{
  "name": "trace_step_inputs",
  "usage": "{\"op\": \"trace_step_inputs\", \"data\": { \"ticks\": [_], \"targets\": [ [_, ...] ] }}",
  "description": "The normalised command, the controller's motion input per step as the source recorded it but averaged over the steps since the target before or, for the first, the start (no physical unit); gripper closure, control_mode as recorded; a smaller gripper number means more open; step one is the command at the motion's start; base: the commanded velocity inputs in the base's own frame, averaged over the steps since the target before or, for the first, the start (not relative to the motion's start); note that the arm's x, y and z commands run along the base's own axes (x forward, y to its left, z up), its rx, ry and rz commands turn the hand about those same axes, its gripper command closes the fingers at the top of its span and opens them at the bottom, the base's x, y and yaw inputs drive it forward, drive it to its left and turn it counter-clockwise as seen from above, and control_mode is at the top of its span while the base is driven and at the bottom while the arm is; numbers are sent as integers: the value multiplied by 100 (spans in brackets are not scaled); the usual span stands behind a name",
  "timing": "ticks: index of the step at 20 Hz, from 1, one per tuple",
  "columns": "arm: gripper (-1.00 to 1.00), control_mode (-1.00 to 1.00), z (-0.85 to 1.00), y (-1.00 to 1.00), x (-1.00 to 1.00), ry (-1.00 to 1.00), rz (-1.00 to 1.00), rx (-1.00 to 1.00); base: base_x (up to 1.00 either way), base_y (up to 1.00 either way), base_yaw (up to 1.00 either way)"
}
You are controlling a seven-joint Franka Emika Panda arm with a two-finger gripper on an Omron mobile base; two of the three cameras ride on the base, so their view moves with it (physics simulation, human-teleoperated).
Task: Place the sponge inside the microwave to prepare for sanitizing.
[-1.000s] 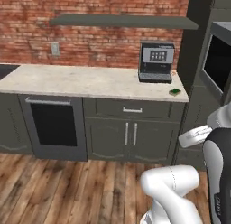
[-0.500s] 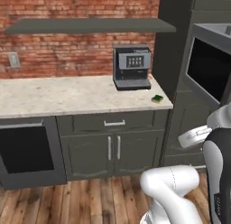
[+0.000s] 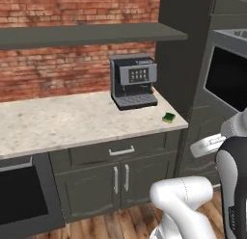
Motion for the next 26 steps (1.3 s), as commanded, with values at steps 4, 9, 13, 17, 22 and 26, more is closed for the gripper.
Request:
{"op": "trace_step_inputs", "data": {
  "ticks": [4, 9, 13, 17, 22, 26],
  "targets": [
    [-100, 100, 0, 0, 0, 0, 0, 0, 73, 35, -31],
    [-100, 100, 0, 0, 0, 0, 0, 0, 74, 24, -21],
    [-100, 100, 0, 0, 0, 0, 0, 0, 59, 24, -6],
    [-100, 100, 0, 0, 0, 0, 0, 0, 49, 22, 0],
    [-100, 100, 0, 0, 0, 0, 0, 0, 33, 8, 0],
    [-100, 100, 0, 0, 0, 0, 0, 0, 4, 0, 0]
  ]
}}
